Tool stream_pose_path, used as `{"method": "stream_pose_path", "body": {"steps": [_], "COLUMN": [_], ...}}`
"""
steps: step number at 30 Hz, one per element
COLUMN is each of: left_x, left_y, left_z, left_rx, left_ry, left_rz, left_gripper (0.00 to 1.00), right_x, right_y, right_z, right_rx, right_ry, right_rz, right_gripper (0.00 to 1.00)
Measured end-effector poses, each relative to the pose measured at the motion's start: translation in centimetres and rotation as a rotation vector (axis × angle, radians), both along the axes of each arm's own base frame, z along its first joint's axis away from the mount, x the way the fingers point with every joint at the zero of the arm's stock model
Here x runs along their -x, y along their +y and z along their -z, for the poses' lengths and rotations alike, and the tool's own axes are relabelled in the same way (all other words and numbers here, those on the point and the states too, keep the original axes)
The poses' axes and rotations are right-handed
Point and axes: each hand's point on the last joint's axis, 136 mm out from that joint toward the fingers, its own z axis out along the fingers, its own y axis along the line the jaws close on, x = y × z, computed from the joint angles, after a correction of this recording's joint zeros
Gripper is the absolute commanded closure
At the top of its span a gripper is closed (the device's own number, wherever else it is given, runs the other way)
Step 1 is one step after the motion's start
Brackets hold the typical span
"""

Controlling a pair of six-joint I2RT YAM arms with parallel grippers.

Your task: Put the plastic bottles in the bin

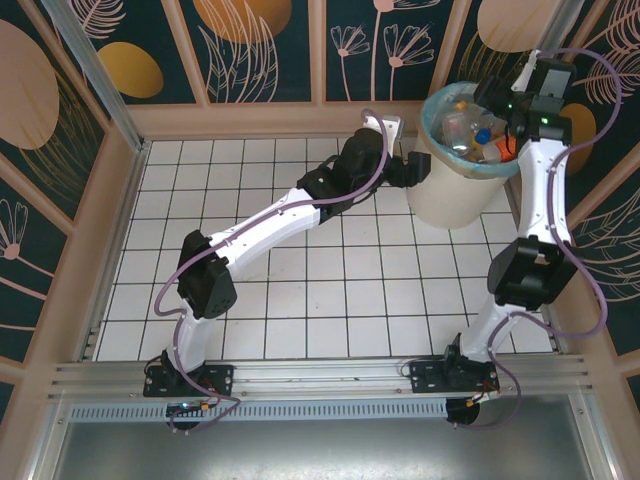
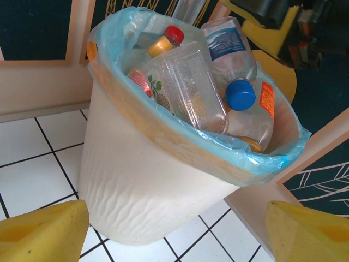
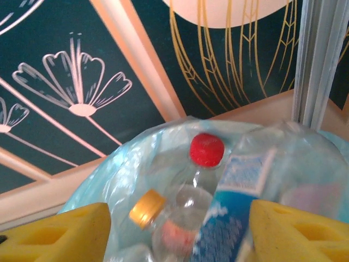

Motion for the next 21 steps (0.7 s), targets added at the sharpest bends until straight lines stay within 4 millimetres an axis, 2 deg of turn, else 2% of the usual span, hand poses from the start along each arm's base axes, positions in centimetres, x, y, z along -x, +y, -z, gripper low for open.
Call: {"method": "stream_pose_path", "body": {"steps": [3,8,11,14,17,21], "left_x": [0.0,0.0,0.0,0.0,0.0,0.0], "left_y": [0.0,0.0,0.0,0.0,0.0,0.0], "left_z": [0.0,0.0,0.0,0.0,0.0,0.0], "left_rx": [-0.003,-0.004,-0.005,-0.010,-0.014,-0.019], "left_ry": [-0.003,-0.004,-0.006,-0.011,-0.016,-0.022], "left_rz": [-0.002,-0.001,-0.001,0.001,0.003,0.004], "left_gripper": [0.15,0.15,0.15,0.14,0.14,0.14], "right_x": [-1.4,-1.3,-1.2,-1.4,-2.1,-2.0], "right_y": [-0.6,-1.6,-2.3,-3.4,-3.7,-3.8], "right_z": [1.6,2.5,3.0,4.7,5.3,5.4], "right_rx": [0.002,0.006,0.002,-0.030,-0.044,-0.046], "right_ry": [0.030,0.032,0.028,0.073,0.094,0.108], "right_rz": [0.013,0.036,0.051,0.070,0.074,0.075], "right_gripper": [0.43,0.48,0.47,0.44,0.45,0.45]}}
